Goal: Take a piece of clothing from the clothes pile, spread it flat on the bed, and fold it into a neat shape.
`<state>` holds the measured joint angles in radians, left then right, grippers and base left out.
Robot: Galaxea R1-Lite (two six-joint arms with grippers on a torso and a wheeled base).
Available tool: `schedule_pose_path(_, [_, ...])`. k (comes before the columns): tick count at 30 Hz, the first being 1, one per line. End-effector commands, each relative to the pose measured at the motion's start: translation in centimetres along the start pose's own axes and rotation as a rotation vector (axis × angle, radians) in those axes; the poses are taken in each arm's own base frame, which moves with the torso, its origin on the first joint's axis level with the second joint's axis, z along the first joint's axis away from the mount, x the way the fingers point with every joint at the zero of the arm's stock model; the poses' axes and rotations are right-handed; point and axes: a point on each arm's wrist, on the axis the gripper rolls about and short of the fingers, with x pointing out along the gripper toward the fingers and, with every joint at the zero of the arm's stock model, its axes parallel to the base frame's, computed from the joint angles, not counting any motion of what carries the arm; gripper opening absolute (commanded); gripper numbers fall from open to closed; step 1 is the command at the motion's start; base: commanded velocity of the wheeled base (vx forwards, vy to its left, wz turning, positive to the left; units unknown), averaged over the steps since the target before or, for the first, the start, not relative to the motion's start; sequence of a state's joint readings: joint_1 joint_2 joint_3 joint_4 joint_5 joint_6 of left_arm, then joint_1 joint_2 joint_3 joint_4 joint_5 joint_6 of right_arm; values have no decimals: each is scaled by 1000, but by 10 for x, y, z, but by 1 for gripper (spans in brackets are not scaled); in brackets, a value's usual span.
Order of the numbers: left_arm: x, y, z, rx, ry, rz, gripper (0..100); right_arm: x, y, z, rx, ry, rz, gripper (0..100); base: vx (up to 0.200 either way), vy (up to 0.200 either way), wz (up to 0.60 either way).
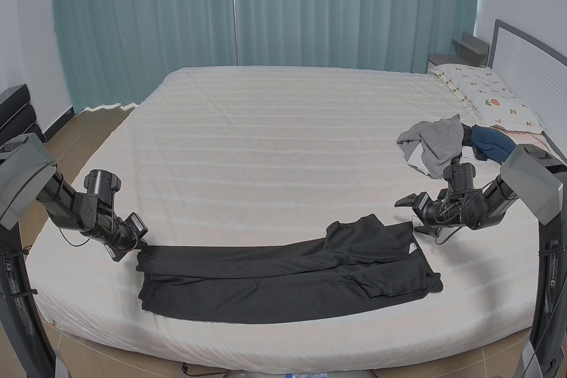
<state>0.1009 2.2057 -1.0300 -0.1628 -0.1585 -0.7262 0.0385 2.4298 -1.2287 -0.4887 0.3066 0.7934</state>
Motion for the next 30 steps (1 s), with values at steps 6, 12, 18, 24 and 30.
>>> schedule_pose_path(6, [1,1,0,-5,3,2,0,7,3,2,2,9,-4,0,0,0,0])
schedule_pose_path(12, [2,1,-1,-4,6,4,0,3,2,13,8,-22,4,0,0,0,0])
schedule_pose_path(18, [2,1,-1,-6,8,4,0,4,1,13,7,-25,9,0,0,0,0])
schedule_pose_path(24, [1,2,0,-13,14,-5,0,2,2,15,12,-30,13,100,0,0,0])
schedule_pose_path(30, [-3,0,2,-58,12,-29,100,-27,14,22,94,-53,48,100,0,0,0])
